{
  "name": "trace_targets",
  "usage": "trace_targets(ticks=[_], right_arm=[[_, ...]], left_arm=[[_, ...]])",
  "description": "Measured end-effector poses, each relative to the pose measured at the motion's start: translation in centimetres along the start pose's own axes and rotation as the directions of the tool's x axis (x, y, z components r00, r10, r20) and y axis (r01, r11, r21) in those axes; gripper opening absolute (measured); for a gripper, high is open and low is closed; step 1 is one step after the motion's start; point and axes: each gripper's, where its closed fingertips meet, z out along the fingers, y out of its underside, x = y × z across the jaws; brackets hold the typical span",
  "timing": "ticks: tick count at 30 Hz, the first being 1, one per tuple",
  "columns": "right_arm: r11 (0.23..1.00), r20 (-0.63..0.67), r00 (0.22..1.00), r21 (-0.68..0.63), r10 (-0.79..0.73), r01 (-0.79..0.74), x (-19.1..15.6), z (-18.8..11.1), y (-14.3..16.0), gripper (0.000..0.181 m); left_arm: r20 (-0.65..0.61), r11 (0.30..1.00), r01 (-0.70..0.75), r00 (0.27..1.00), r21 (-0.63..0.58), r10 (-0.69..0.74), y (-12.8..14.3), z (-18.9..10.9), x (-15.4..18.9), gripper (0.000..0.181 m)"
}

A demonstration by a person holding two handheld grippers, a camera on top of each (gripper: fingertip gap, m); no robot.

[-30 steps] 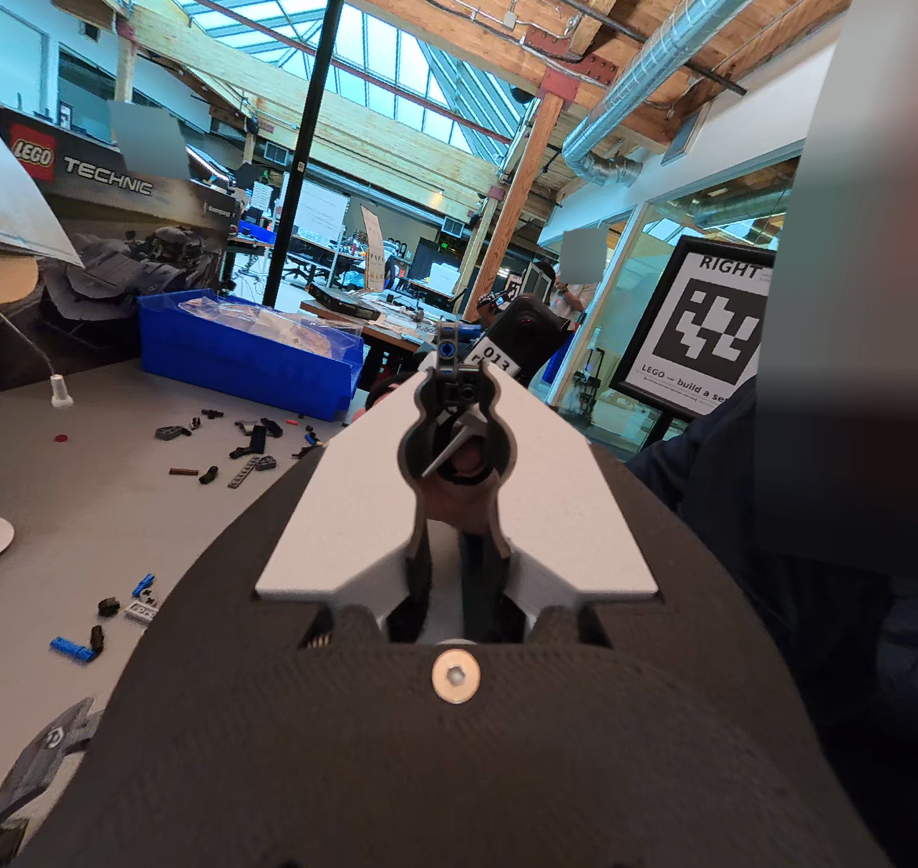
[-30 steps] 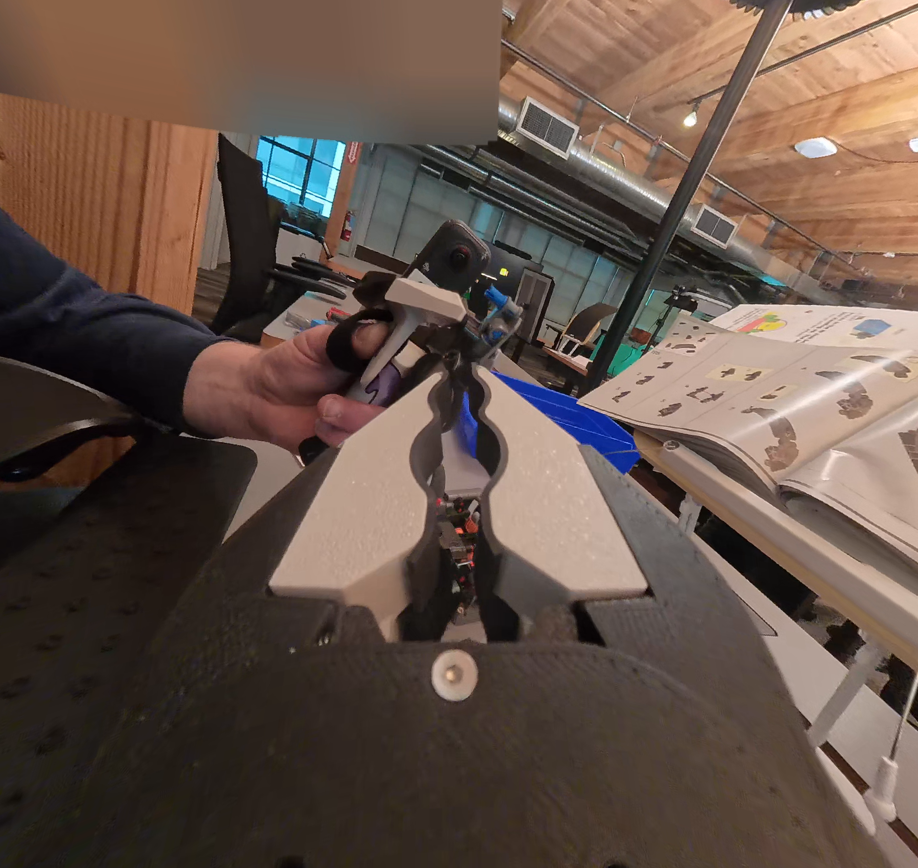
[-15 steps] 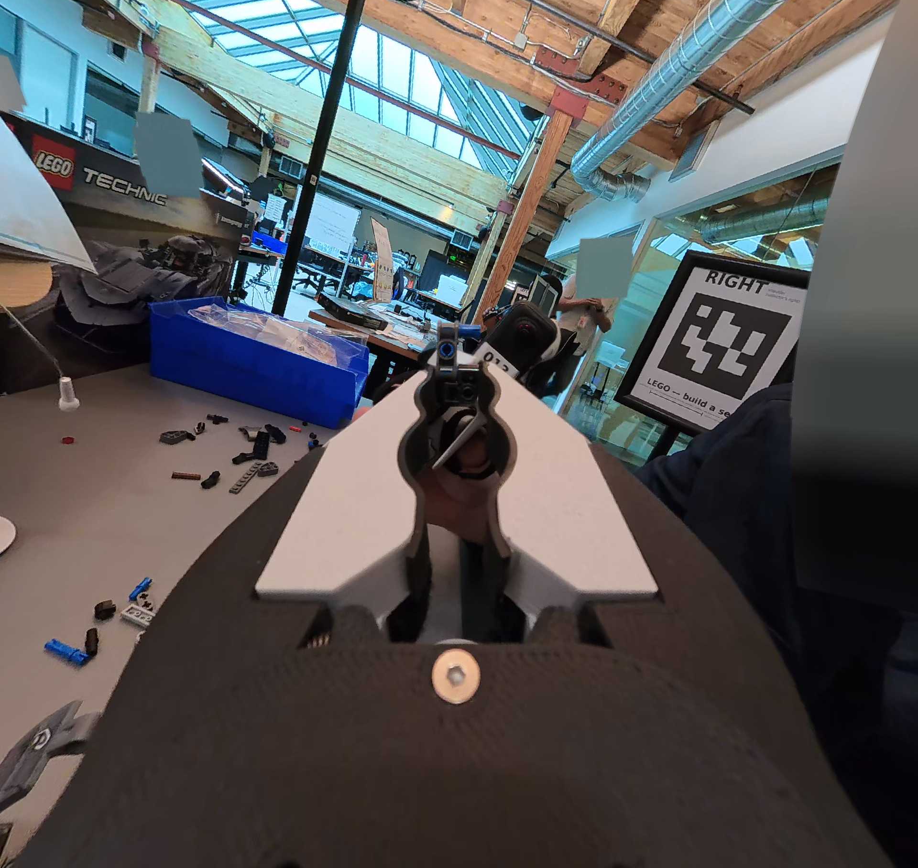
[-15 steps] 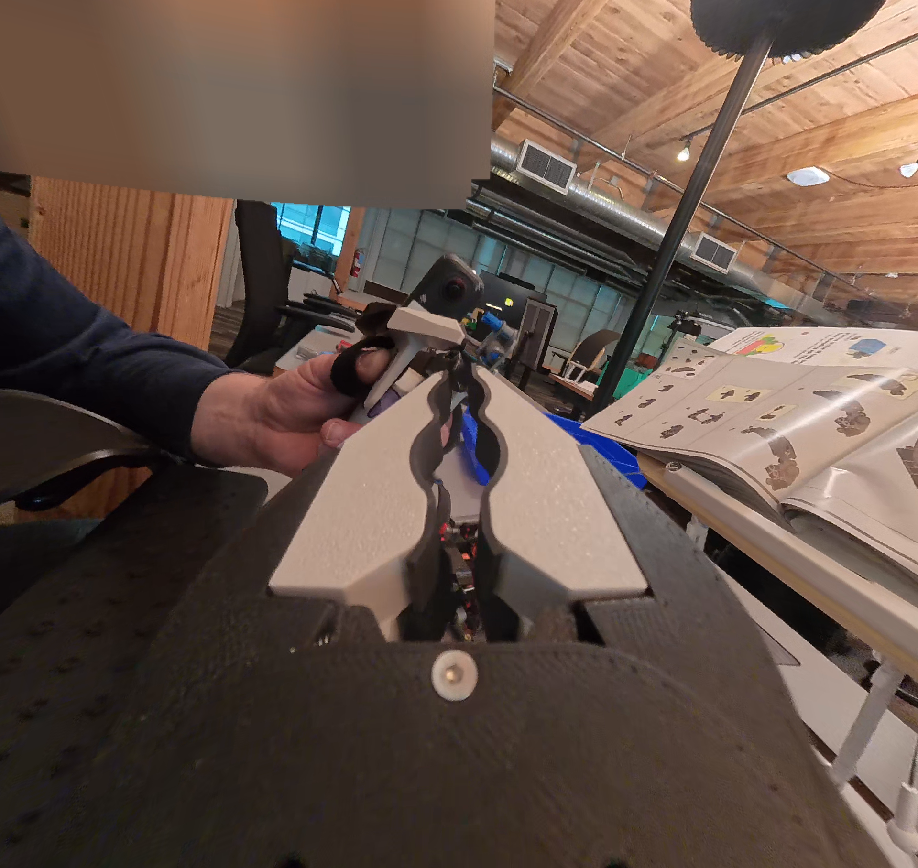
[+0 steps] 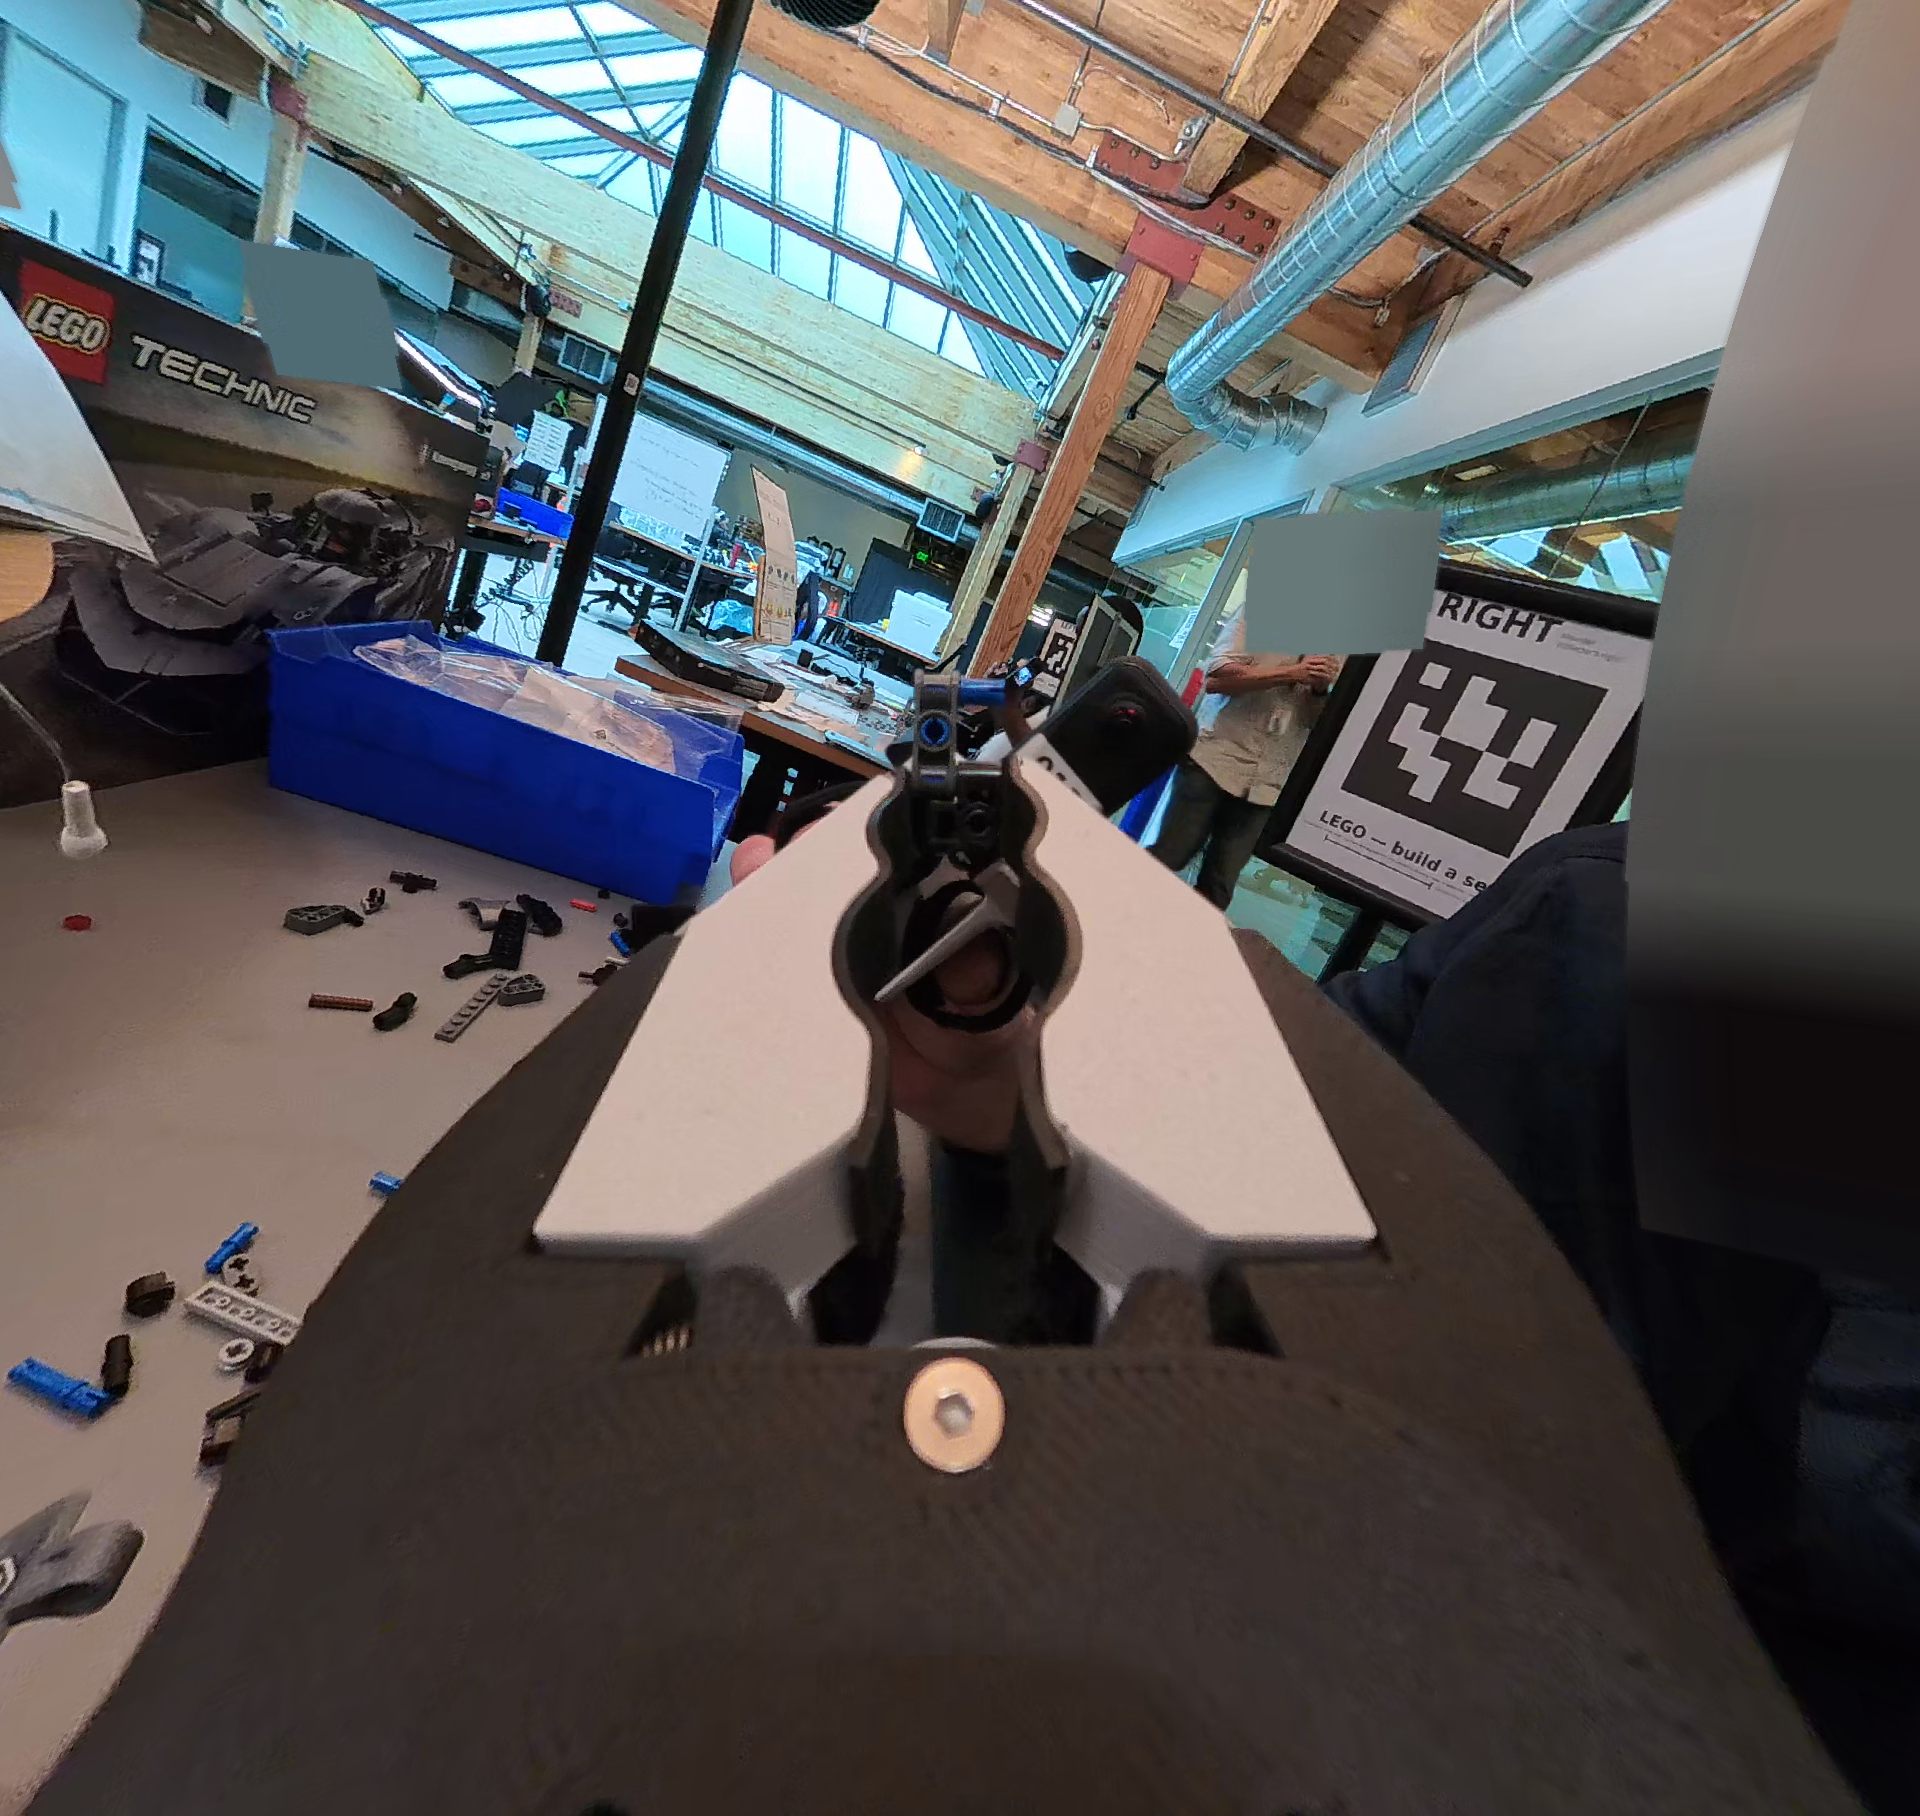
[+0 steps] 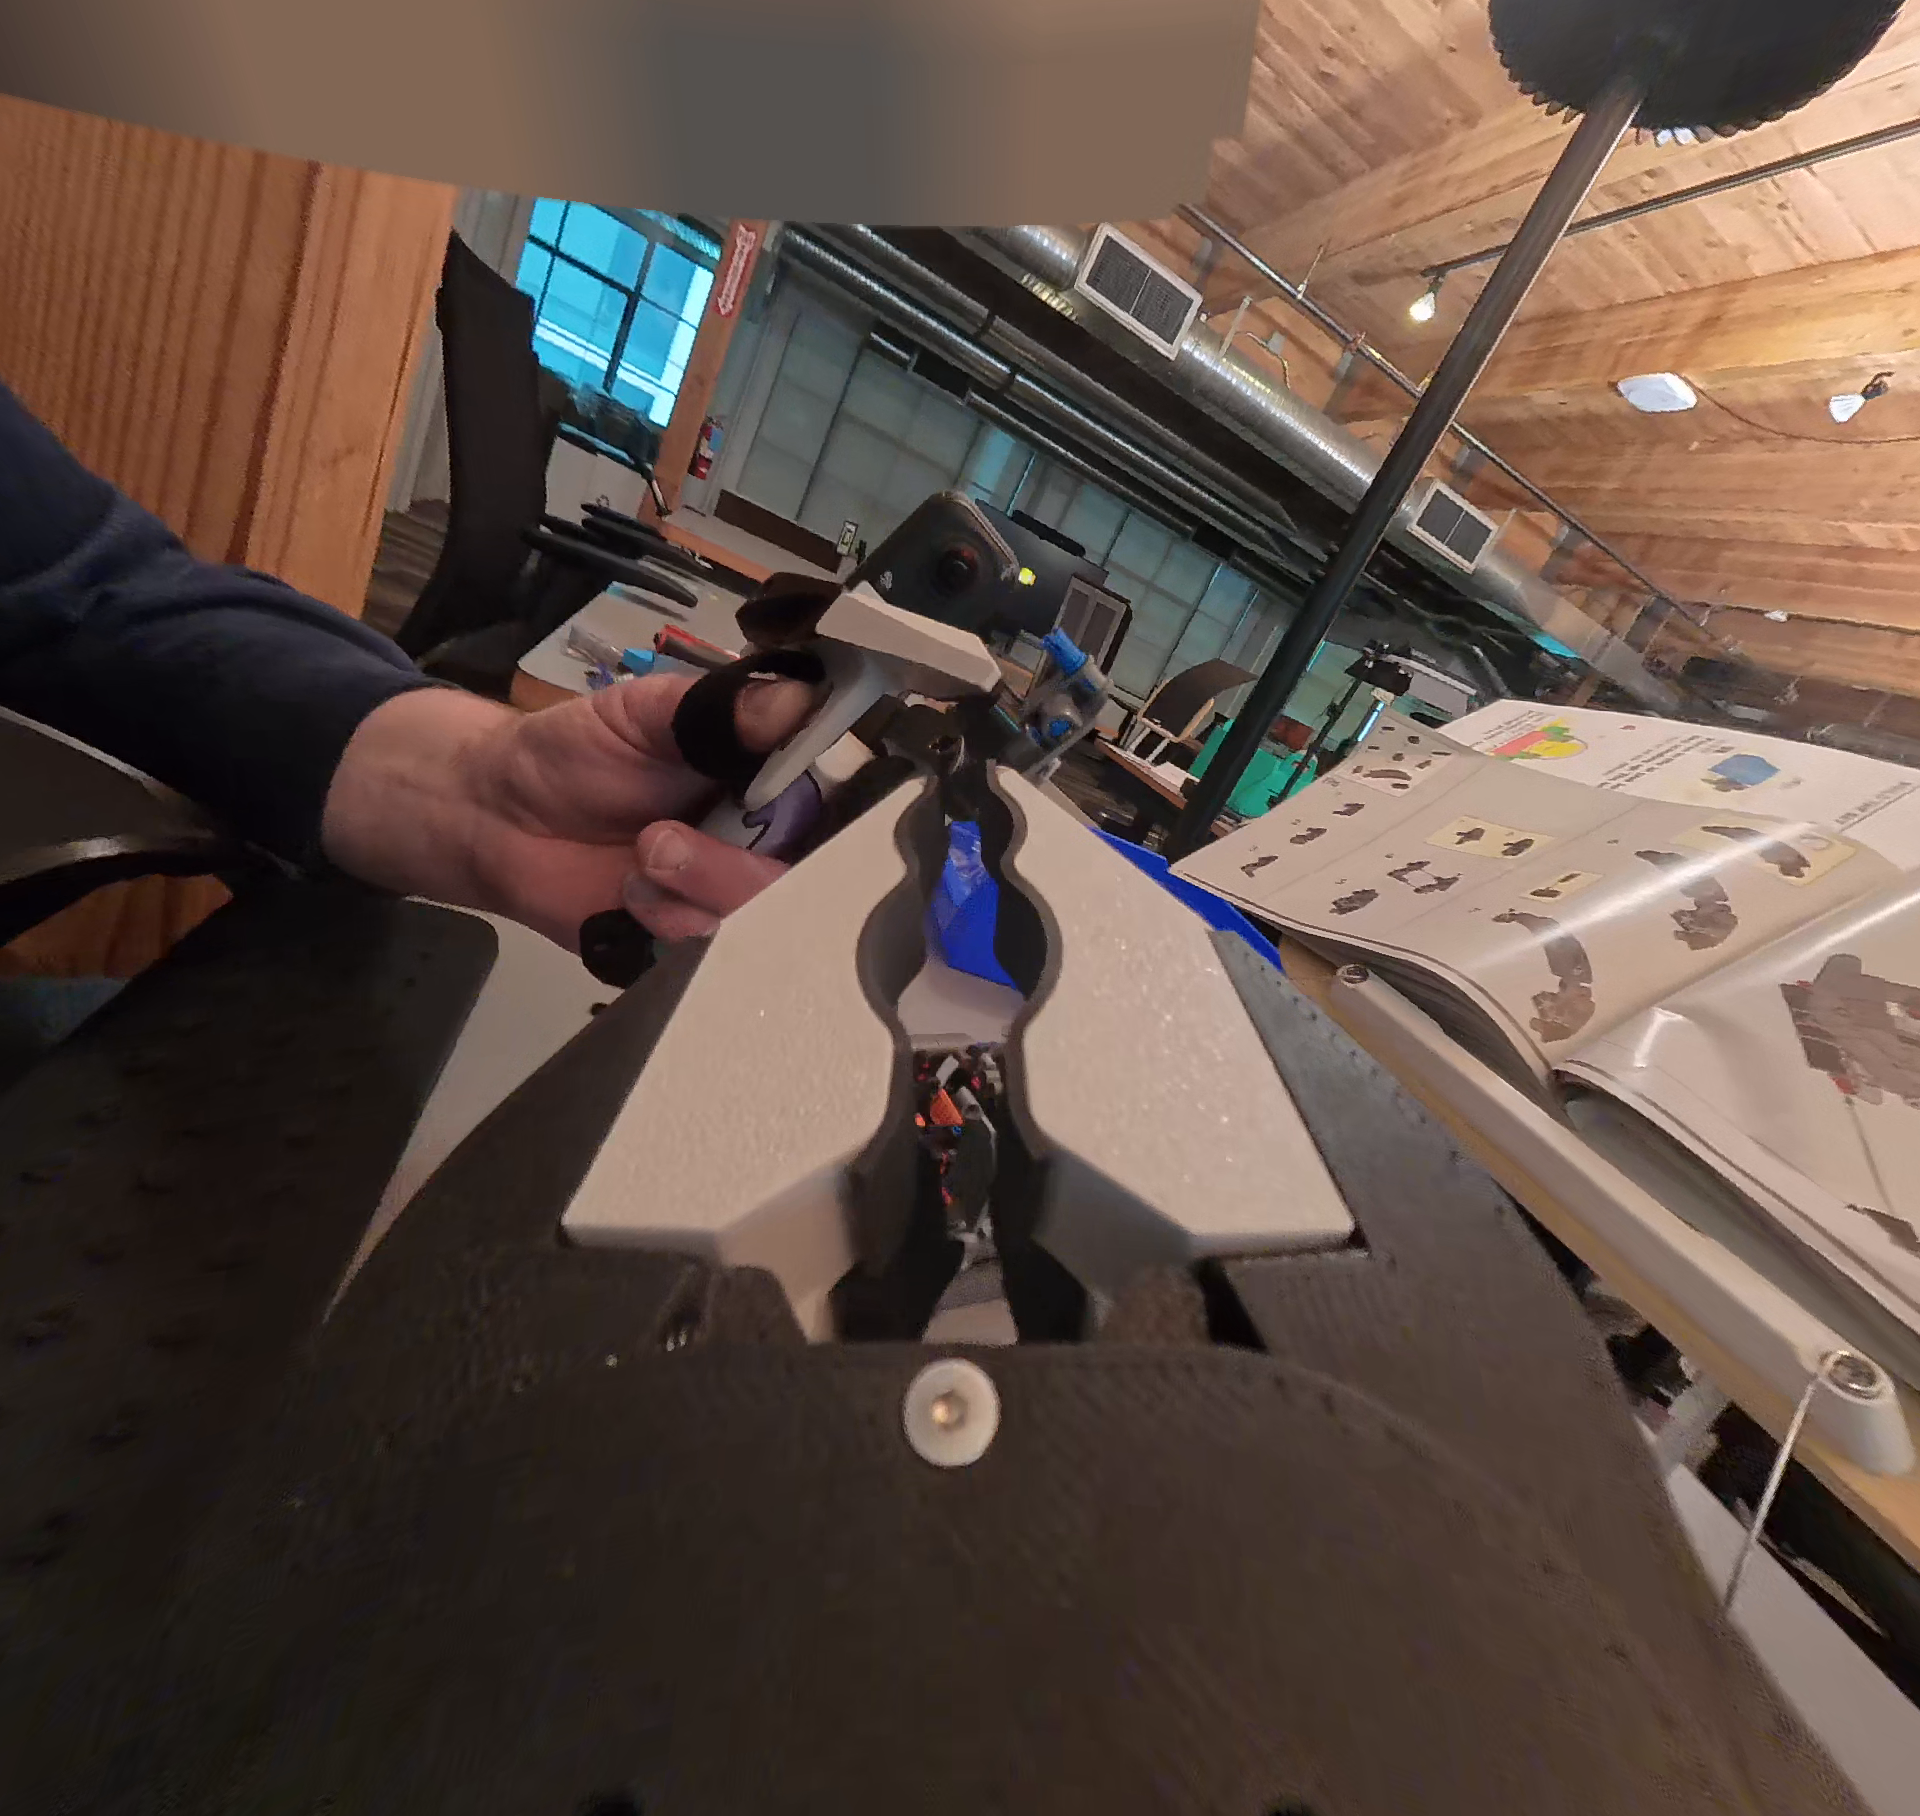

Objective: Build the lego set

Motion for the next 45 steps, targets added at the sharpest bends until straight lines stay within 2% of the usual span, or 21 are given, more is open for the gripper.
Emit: trace_targets(ticks=[11, 21, 32, 45], right_arm=[[0.99, -0.064, 0.989, -0.057, -0.133, 0.129, 0.11, 0.1, -0.25, 0.004], [0.938, -0.103, 0.941, -0.171, -0.323, 0.303, -0.03, 0.44, 0.2, 0.003], [0.937, -0.123, 0.937, -0.175, -0.326, 0.303, 0.2, 0.28, 0.09, 0.003], [0.902, -0.123, 0.905, -0.213, -0.407, 0.376, -0.02, 0.36, 0.19, 0.003]], left_arm=[[-0.012, 0.999, 0.041, 0.999, 0.009, -0.041, 0.02, -0.08, -0.24, 0.013], [-0.022, 0.997, 0.074, 0.997, 0.018, -0.073, -0.1, -0.32, -0.49, 0.013], [-0.023, 0.997, 0.074, 0.997, 0.009, -0.074, 0.11, -0.27, -0.6, 0.013], [-0.039, 0.996, 0.087, 0.995, 0.009, -0.086, 0.09, -0.3, -0.46, 0.013]])
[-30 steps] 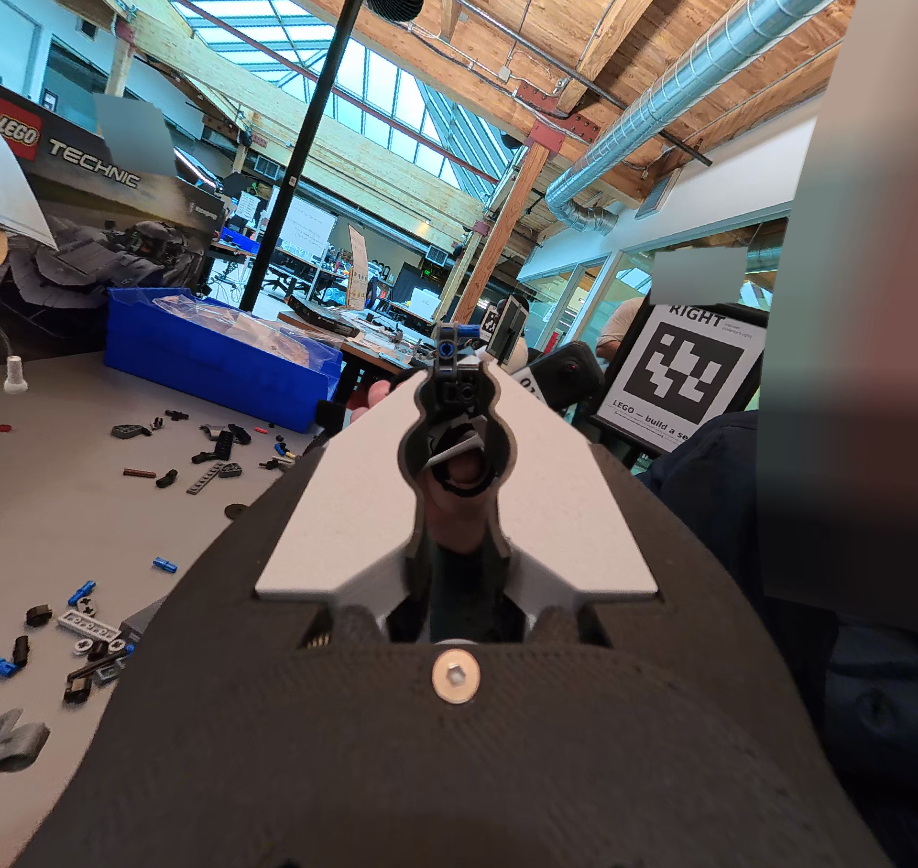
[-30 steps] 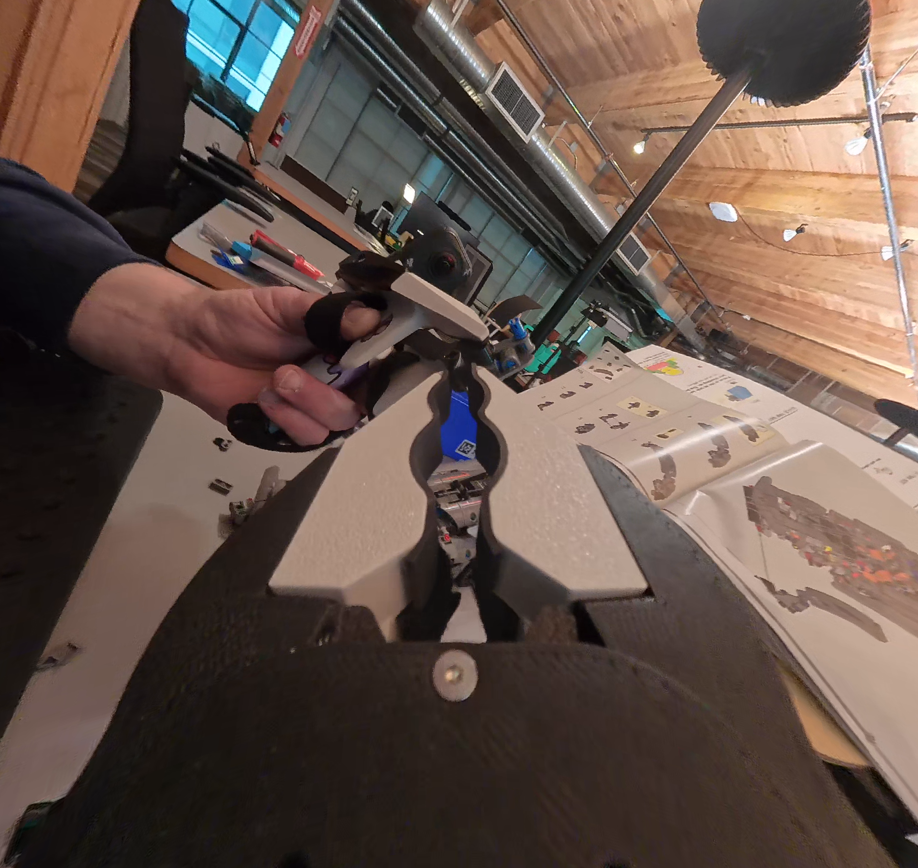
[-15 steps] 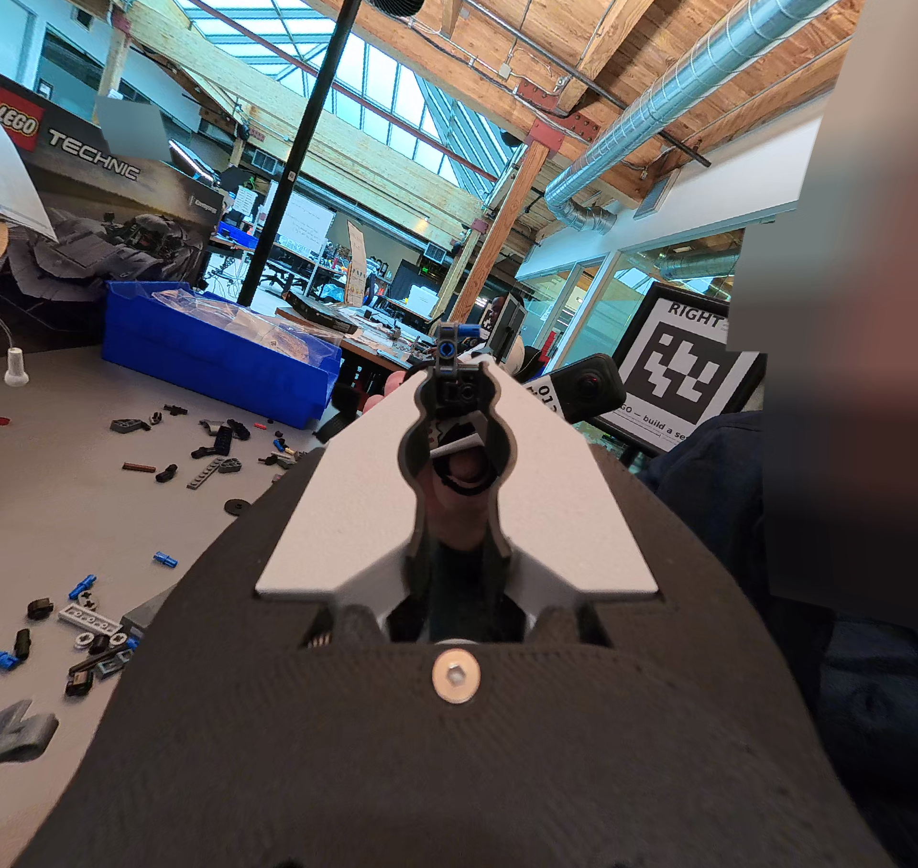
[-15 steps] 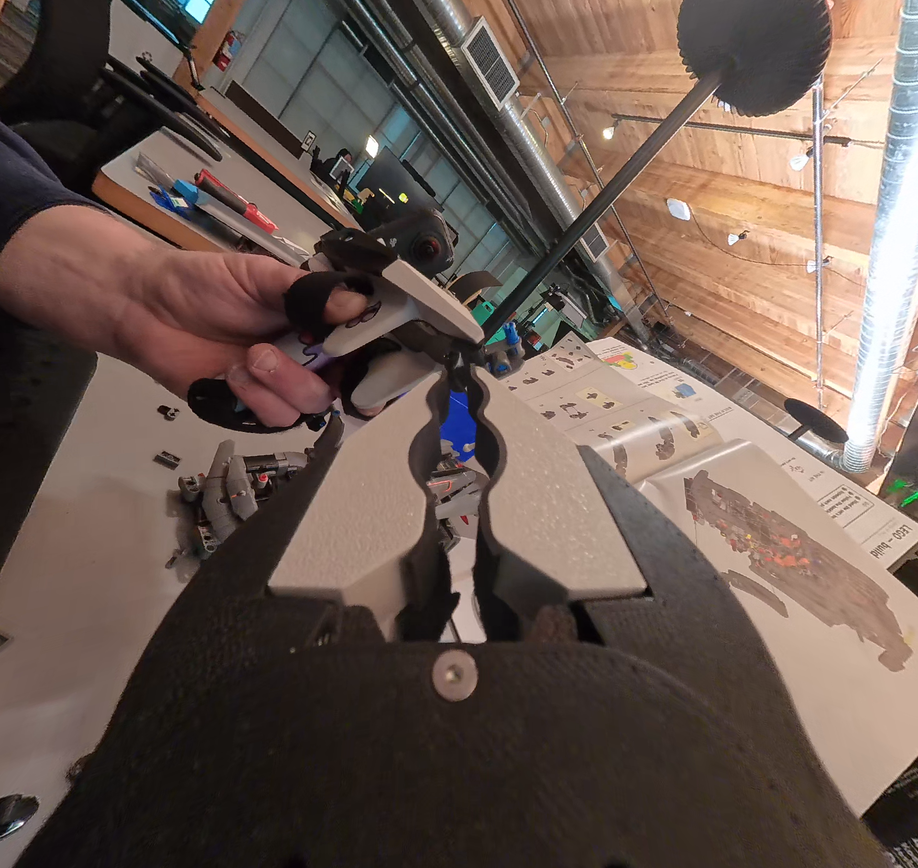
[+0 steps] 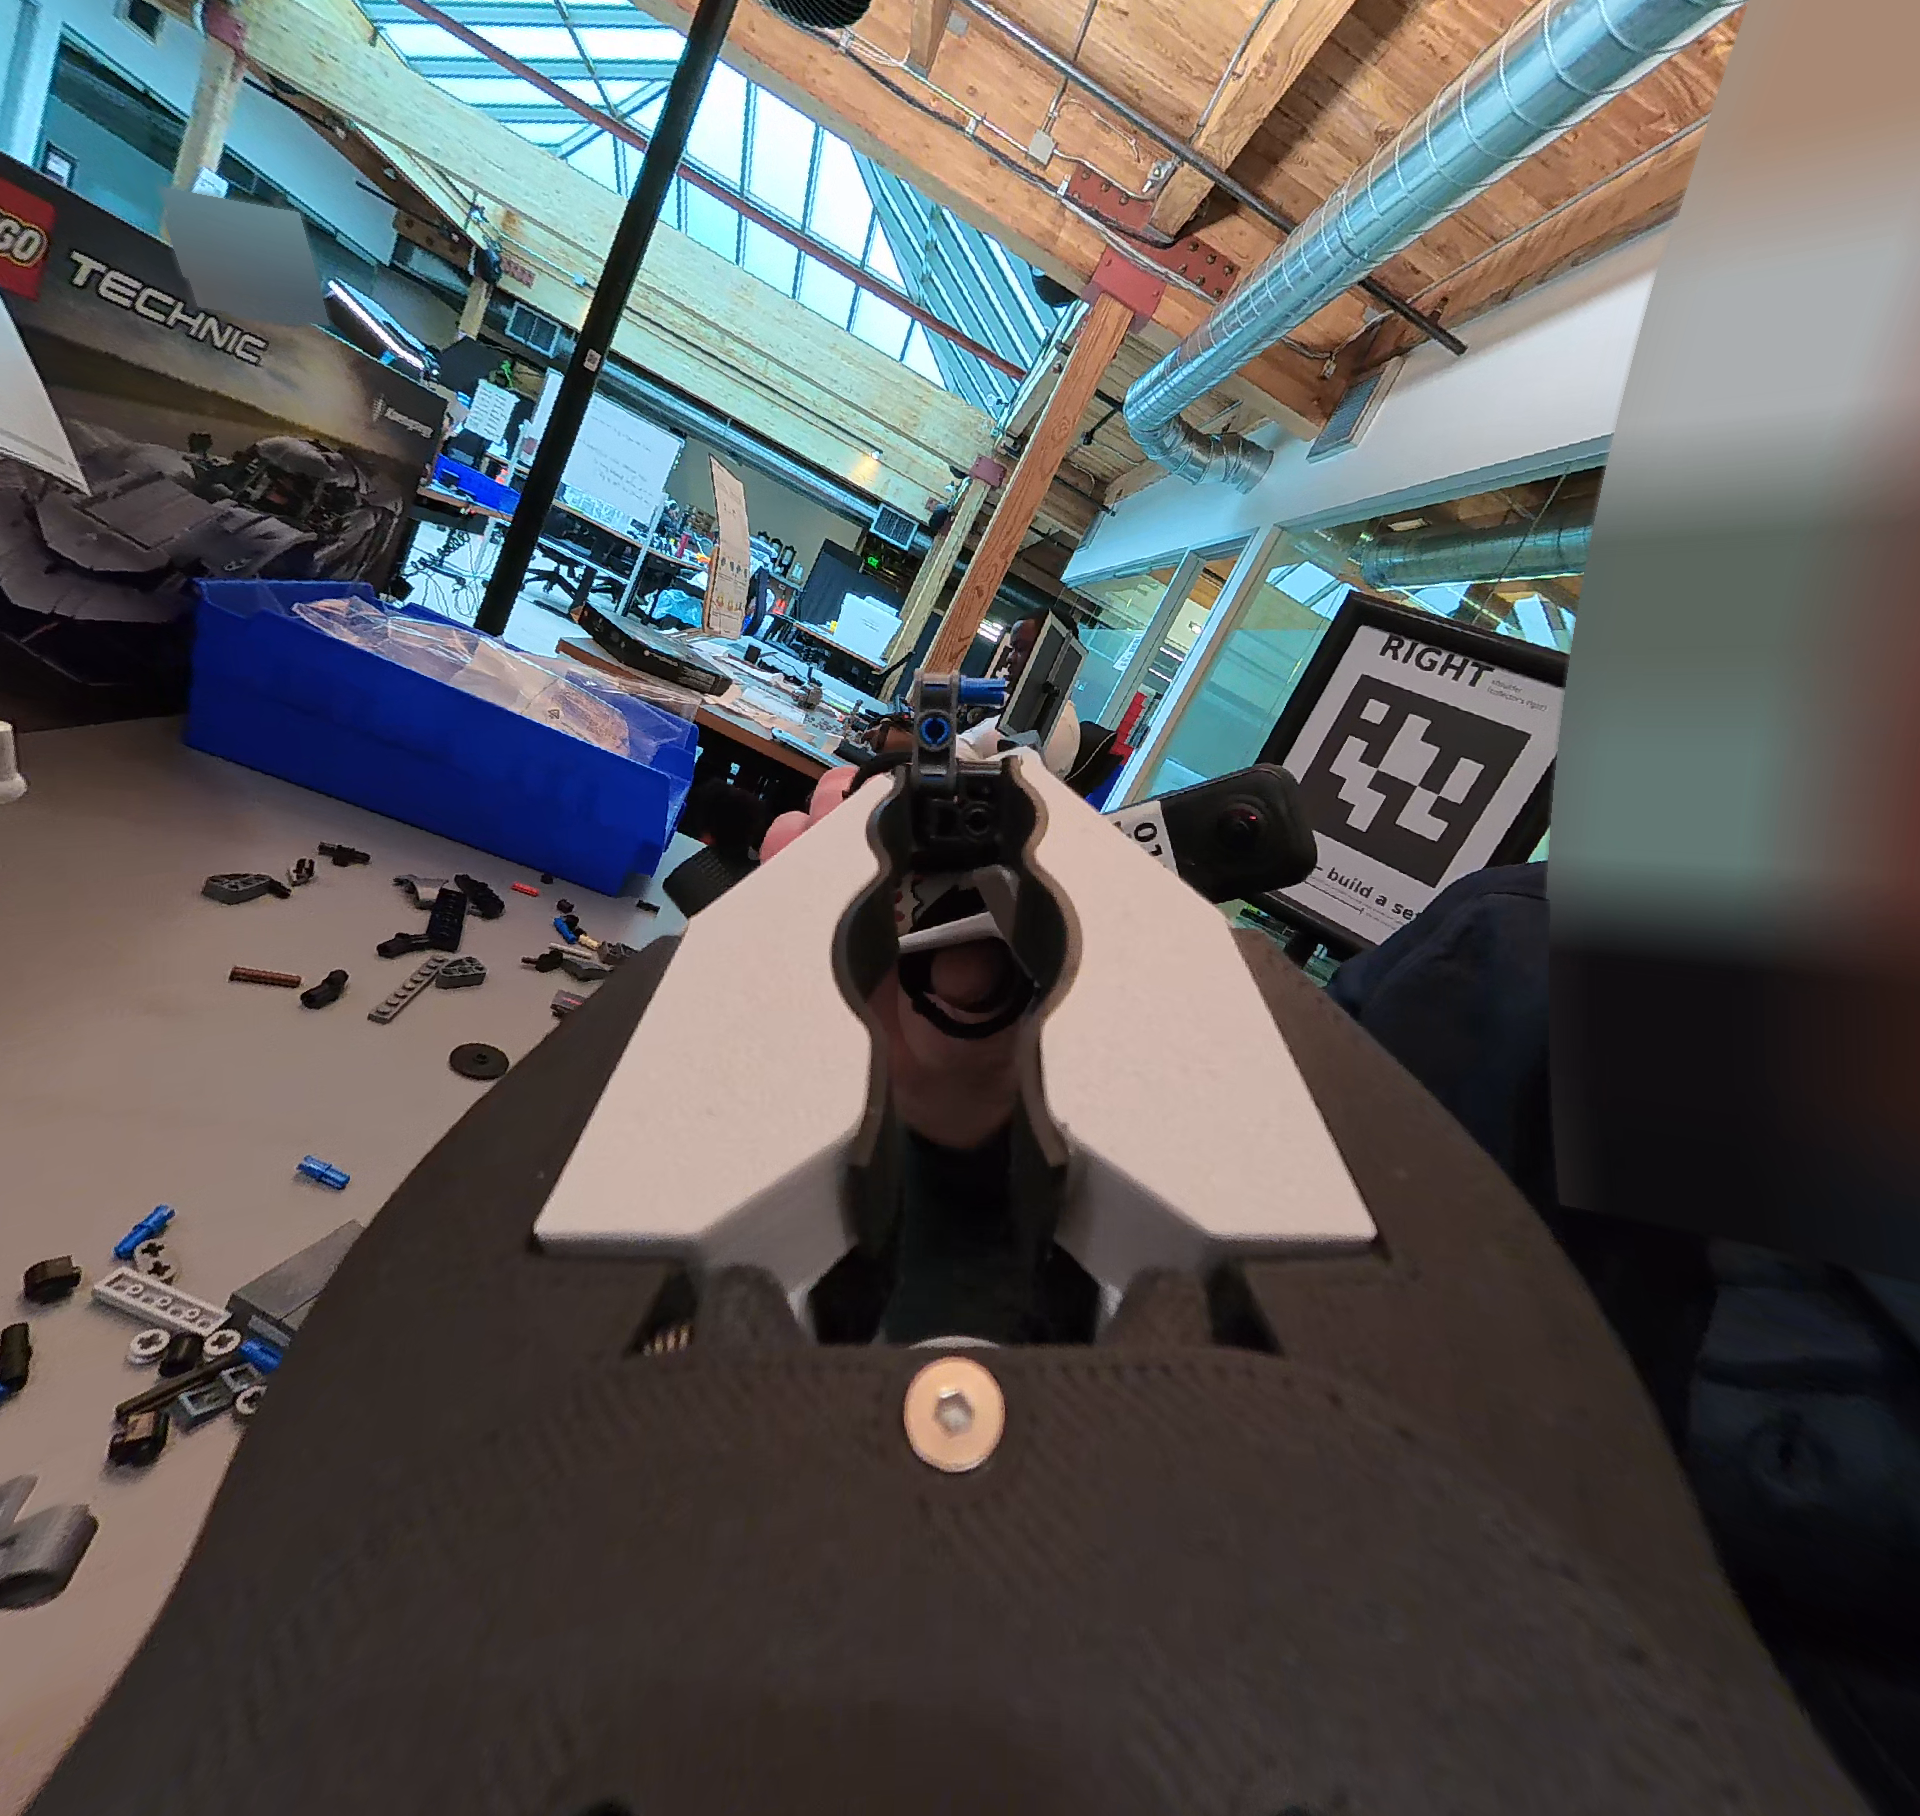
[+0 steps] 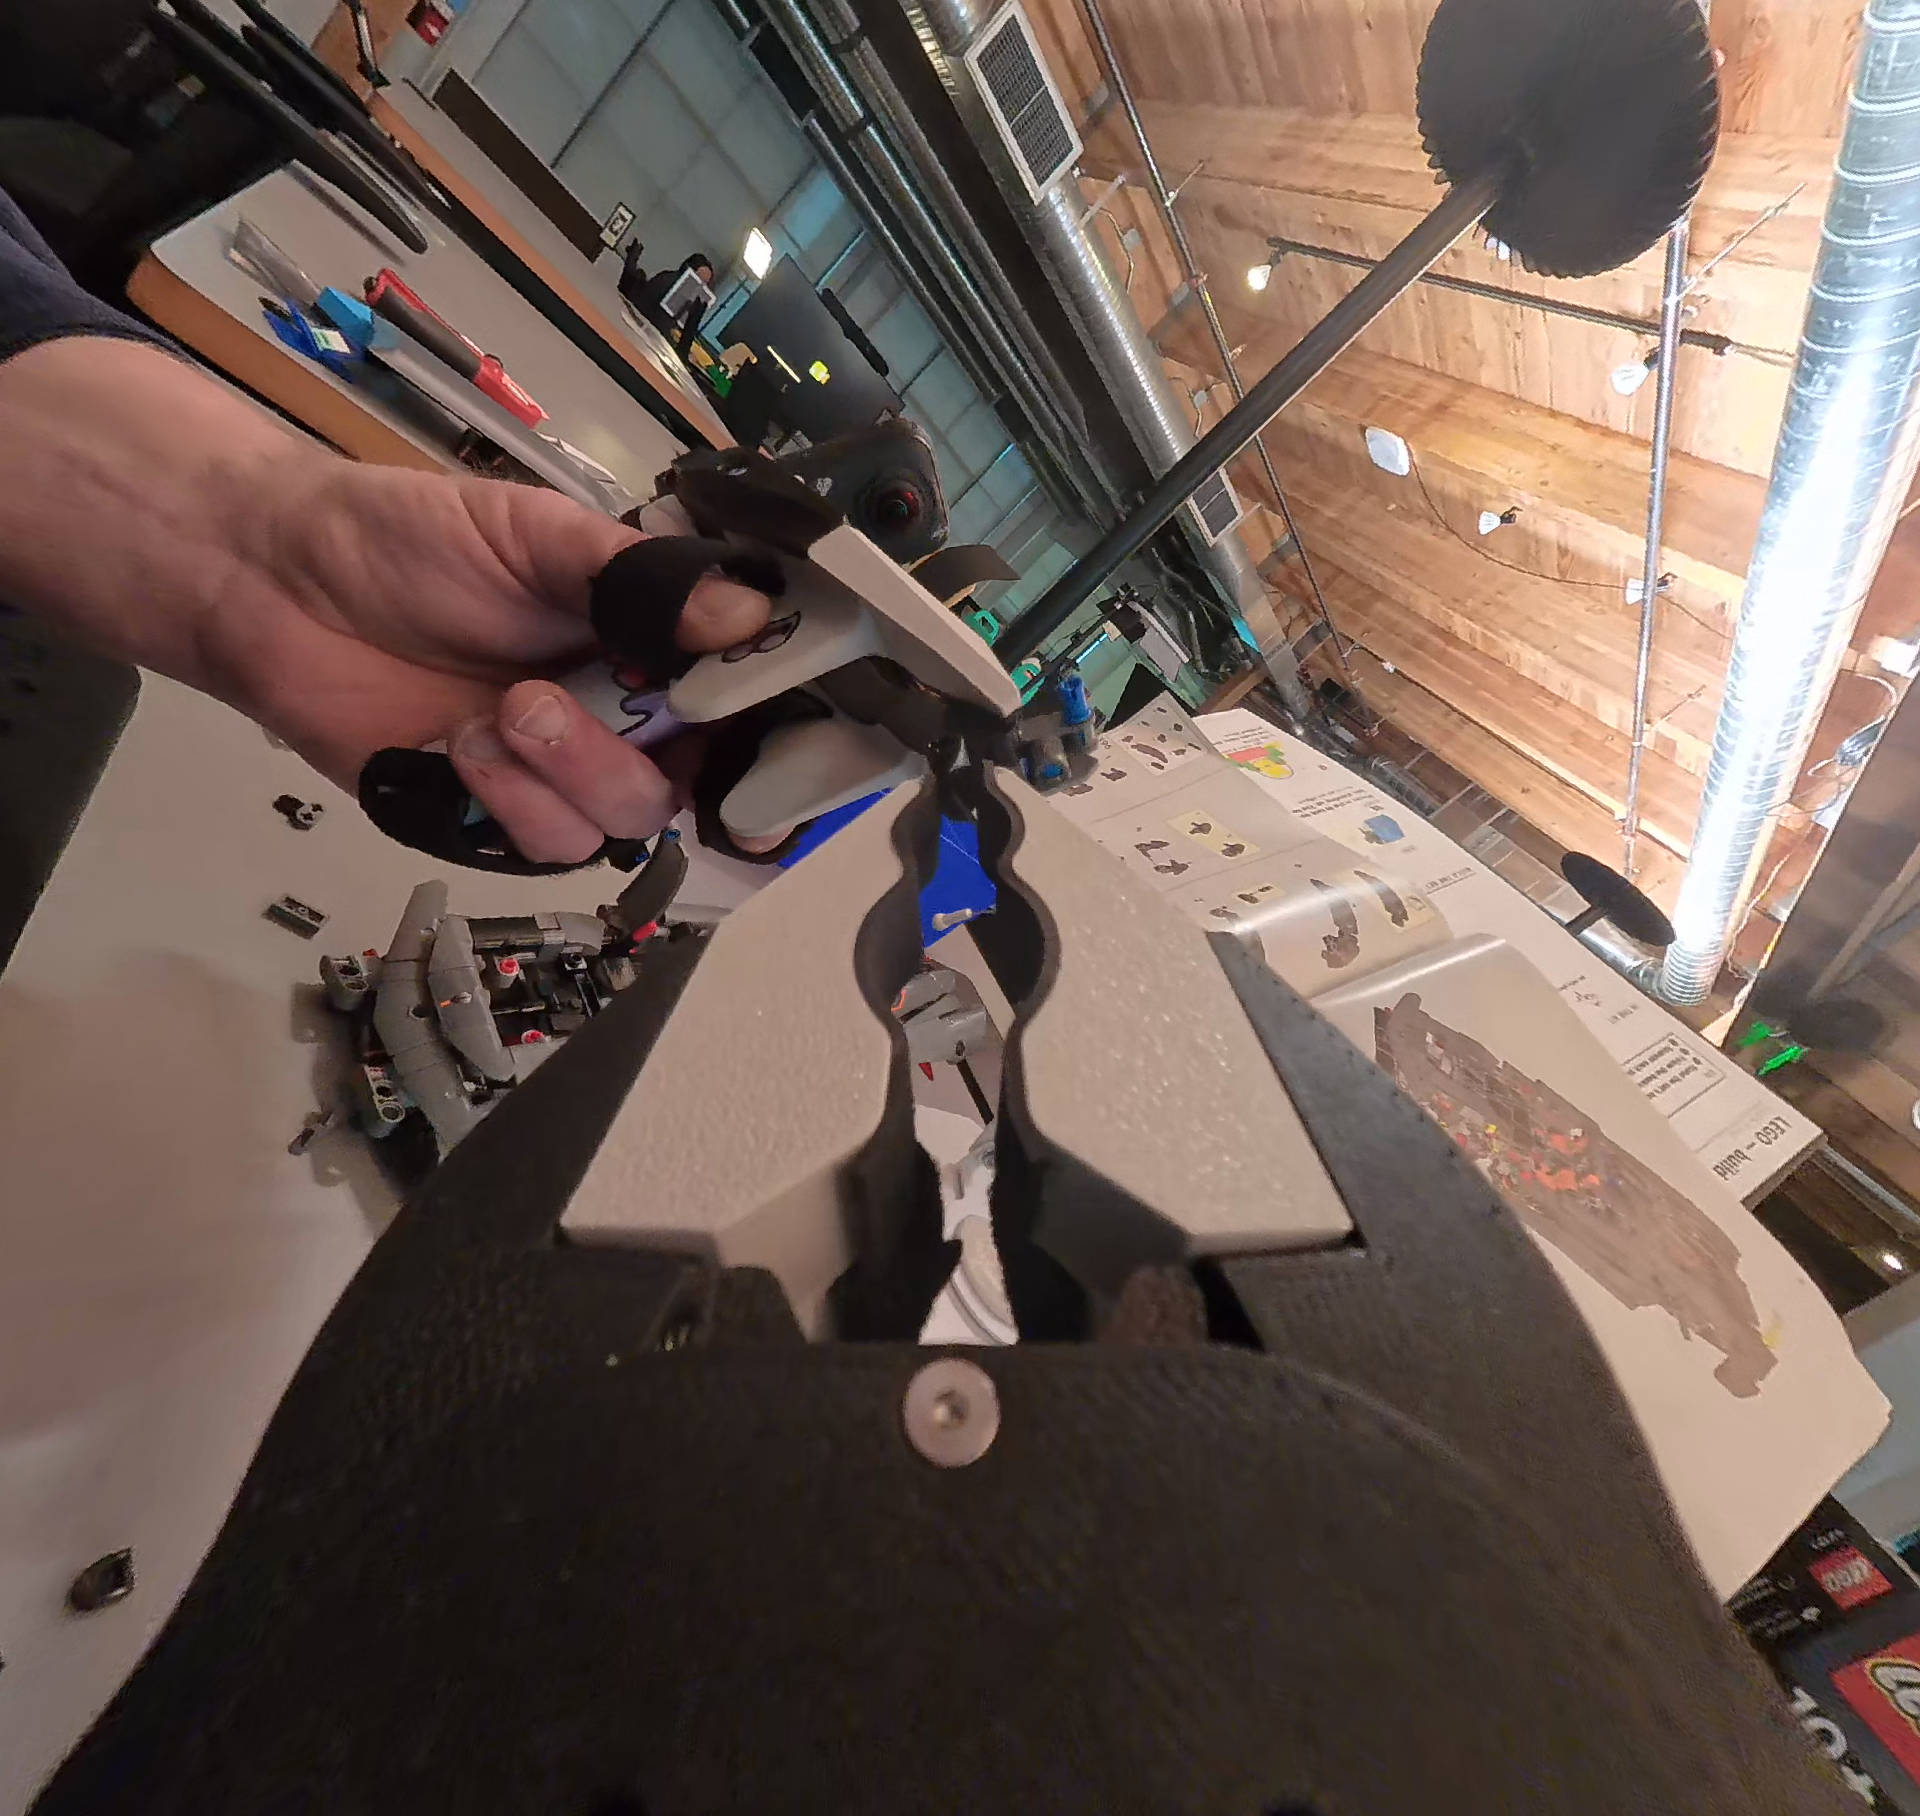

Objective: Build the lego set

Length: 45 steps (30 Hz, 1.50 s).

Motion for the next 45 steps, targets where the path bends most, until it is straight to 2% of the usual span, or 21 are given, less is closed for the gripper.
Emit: trace_targets(ticks=[14, 27, 45], right_arm=[[1.0, -0.01, 1.0, 0.002, 0.013, -0.013, 0.1, 0.0, 0.0, 0.004], [0.994, -0.005, 0.999, 0.098, 0.045, -0.044, 0.0, -0.2, -1.9, 0.003], [0.992, 0.002, 0.997, 0.093, 0.083, -0.083, -0.1, 0.1, -1.5, 0.003]], left_arm=[[0.021, 1.0, -0.029, 0.999, 0.002, 0.029, 0.1, 0.2, 0.1, 0.013], [-0.13, 0.998, 0.064, 0.99, 0.029, -0.06, -0.1, 0.4, 1.8, 0.014], [-0.091, 1.0, 0.012, 0.996, 0.016, -0.01, 0.1, 0.5, 1.4, 0.014]])
